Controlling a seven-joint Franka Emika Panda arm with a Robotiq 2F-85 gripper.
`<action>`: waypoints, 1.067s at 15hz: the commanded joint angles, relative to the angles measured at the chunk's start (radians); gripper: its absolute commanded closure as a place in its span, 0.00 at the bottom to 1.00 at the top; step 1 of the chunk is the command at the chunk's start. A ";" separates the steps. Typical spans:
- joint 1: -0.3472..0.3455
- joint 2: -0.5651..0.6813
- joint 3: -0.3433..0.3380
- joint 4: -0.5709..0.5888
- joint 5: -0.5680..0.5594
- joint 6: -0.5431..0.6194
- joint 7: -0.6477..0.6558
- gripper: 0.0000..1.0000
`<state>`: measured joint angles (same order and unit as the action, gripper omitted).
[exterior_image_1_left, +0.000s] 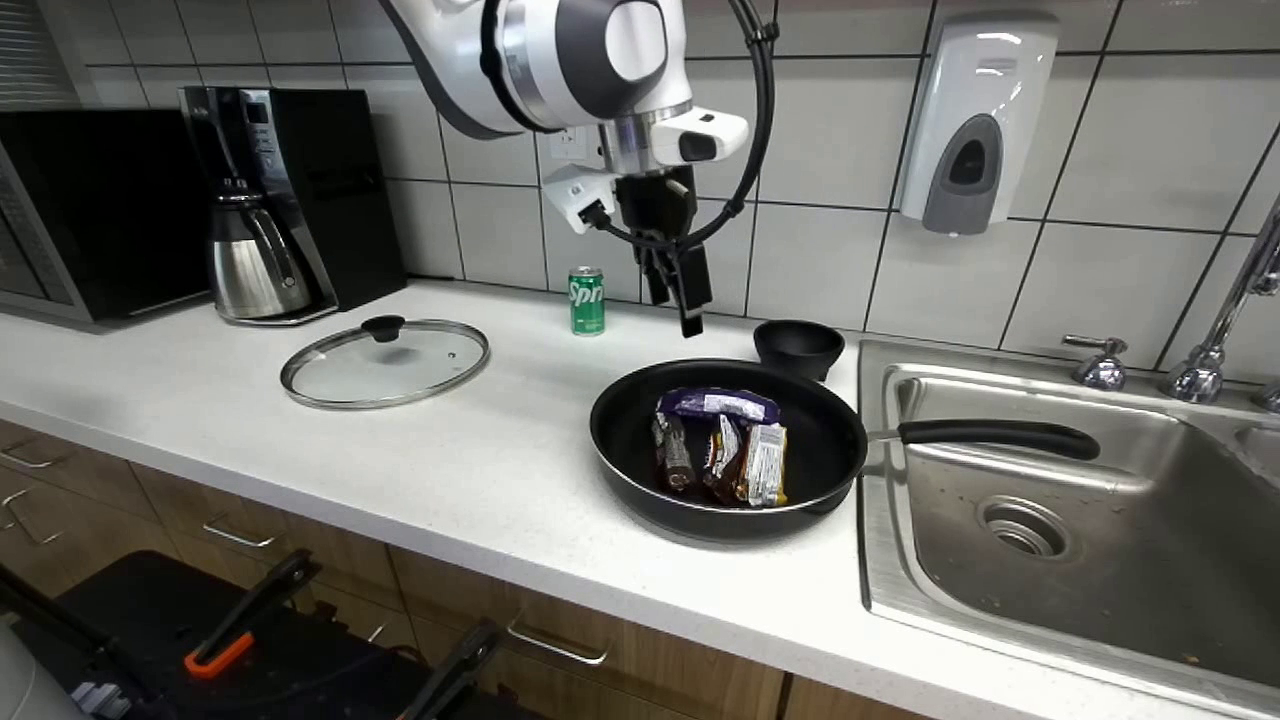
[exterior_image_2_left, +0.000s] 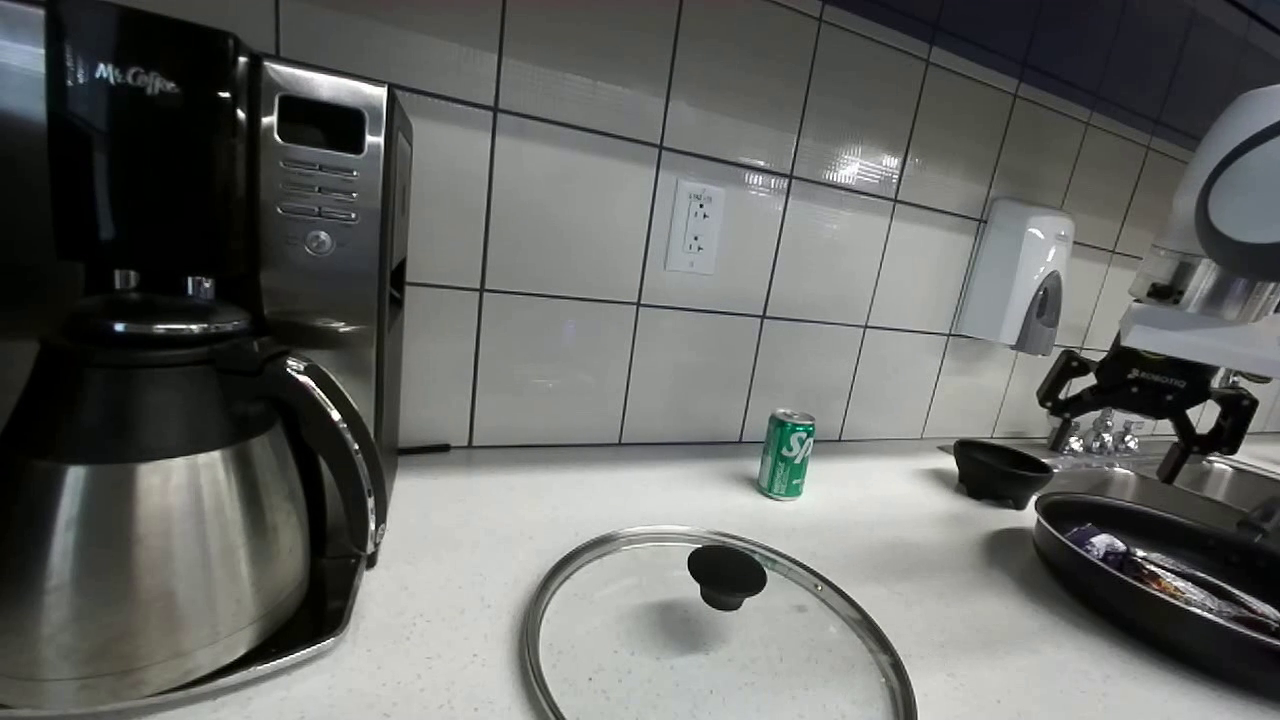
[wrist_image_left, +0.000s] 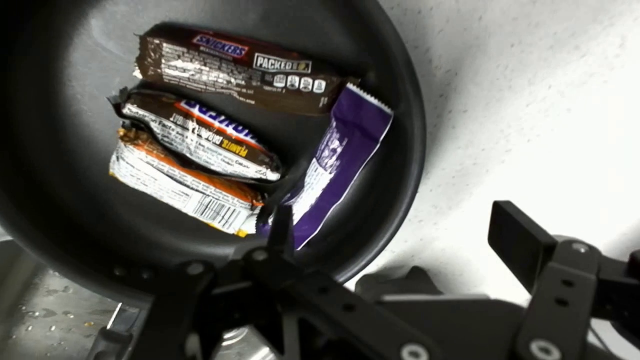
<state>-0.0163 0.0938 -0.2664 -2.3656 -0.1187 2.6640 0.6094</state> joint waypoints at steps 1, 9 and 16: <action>-0.018 -0.149 0.080 -0.125 0.038 0.009 -0.156 0.00; 0.039 -0.176 0.235 -0.141 0.189 -0.015 -0.364 0.00; 0.066 -0.141 0.293 -0.122 0.169 -0.001 -0.328 0.00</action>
<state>0.0611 -0.0461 0.0161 -2.4887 0.0474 2.6657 0.2851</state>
